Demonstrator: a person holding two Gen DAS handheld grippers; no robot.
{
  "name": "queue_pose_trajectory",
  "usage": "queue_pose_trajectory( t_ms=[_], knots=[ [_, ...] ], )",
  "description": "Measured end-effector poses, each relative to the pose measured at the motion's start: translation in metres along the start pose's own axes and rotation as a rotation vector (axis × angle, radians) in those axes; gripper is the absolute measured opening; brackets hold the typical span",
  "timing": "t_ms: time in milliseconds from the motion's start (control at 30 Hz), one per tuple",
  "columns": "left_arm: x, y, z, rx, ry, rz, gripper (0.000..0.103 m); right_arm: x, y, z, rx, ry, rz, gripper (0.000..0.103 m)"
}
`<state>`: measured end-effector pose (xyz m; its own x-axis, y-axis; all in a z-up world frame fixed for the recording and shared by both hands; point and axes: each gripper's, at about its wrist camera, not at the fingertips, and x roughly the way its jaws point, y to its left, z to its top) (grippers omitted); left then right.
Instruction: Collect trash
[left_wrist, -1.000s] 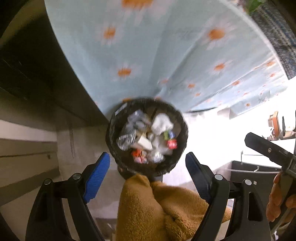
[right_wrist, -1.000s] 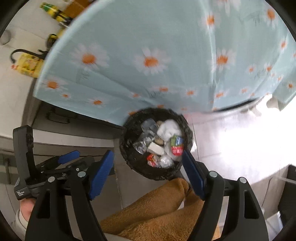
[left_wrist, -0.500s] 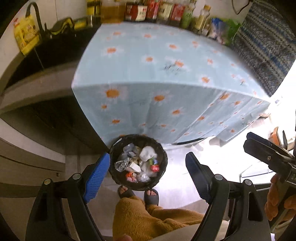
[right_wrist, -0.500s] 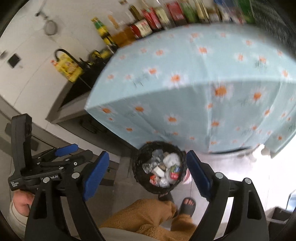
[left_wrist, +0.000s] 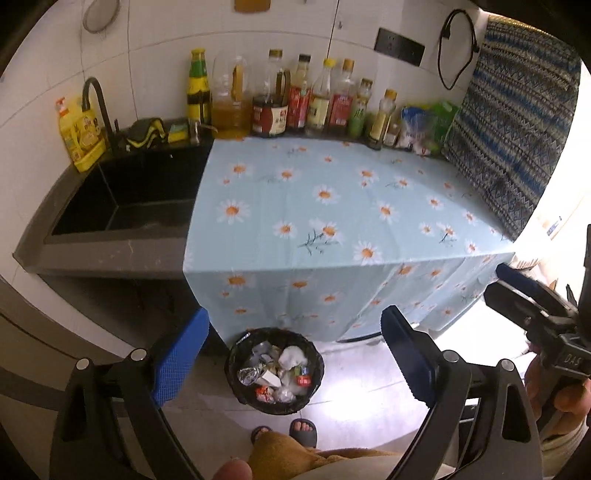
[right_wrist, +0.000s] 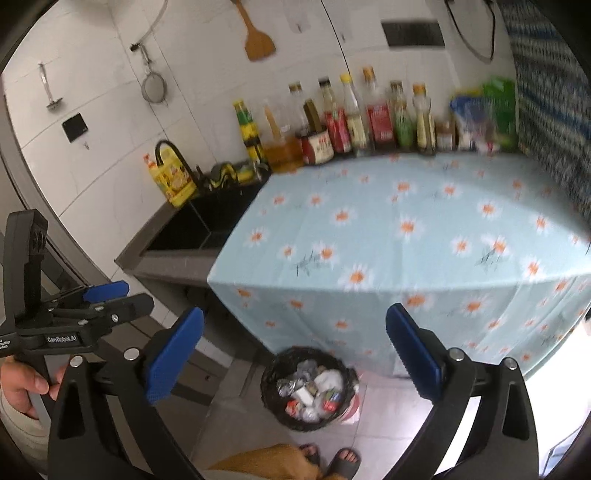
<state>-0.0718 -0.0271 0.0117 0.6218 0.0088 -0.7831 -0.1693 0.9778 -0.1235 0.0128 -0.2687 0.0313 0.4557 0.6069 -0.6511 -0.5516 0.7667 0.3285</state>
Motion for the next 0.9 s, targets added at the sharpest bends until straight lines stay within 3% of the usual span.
queue_pose_trajectory(
  t_ms=[67,433,733,900],
  knots=[
    [-0.01,-0.005,0.003,-0.004,-0.021,-0.004,0.096,-0.01,0.001,0.007,-0.032,-0.031,-0.03,0.098],
    [-0.046,-0.02,0.026,0.035,-0.091,-0.019,0.096,-0.056,-0.002,0.04,-0.061,-0.104,-0.074,0.098],
    [-0.068,-0.035,0.032,0.083,-0.156,-0.031,0.096,-0.061,-0.003,0.045,-0.063,-0.103,-0.085,0.098],
    [-0.068,-0.029,0.033,0.069,-0.156,0.004,0.096,-0.064,-0.004,0.046,-0.061,-0.109,-0.097,0.098]
  ],
)
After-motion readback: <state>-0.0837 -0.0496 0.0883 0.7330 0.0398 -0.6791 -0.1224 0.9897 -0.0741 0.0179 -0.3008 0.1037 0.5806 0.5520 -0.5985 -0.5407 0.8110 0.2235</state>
